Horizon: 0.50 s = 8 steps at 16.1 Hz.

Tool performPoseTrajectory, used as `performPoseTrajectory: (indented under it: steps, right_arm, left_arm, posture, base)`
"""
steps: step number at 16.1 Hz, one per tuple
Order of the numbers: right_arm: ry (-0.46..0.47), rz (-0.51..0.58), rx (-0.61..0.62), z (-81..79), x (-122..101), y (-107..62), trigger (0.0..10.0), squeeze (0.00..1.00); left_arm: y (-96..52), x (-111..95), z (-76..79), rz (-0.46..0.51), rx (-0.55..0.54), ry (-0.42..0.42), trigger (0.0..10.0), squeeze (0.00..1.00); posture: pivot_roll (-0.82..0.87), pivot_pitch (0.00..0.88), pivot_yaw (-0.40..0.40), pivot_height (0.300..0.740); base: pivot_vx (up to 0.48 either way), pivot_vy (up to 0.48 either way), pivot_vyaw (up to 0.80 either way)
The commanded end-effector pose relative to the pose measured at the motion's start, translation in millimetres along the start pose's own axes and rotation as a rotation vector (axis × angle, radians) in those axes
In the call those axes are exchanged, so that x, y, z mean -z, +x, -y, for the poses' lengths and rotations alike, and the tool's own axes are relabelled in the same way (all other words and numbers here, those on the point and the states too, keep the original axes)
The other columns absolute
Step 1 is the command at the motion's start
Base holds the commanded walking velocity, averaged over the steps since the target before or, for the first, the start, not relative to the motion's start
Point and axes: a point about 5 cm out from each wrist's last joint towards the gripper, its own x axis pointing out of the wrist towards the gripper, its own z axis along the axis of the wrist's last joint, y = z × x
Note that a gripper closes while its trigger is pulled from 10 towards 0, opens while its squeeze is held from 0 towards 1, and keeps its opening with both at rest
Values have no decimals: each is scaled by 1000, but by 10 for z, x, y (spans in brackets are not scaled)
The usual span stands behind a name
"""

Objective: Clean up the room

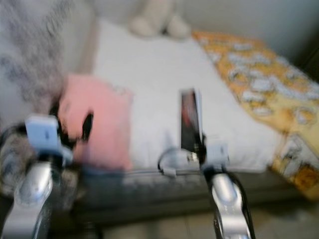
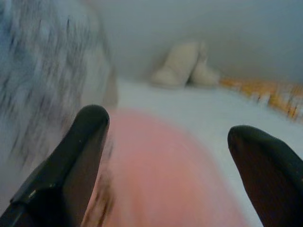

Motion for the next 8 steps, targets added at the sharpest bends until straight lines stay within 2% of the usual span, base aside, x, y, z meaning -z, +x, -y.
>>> performPoseTrajectory:
  steps: [1,3,8]
  right_arm:
    - [4,19,15,34,-59,7,0,0]
    - [8,3,20,22,-33,-30,0,0]
    - [9,11,26,37,-52,32,0,0]
  left_arm:
    - [34,-37,-17,11,-12,3,10000,0]
    - [20,1,-37,-12,-17,8,10000,0]
    - [44,-15,-4,-8,36,10,10000,0]
  posture:
    - [158,0,-146,740]
    - [159,0,-139,740]
    - [155,0,-125,740]
  base:
    - [0,0,0]
    - [0,0,0]
    - [0,0,0]
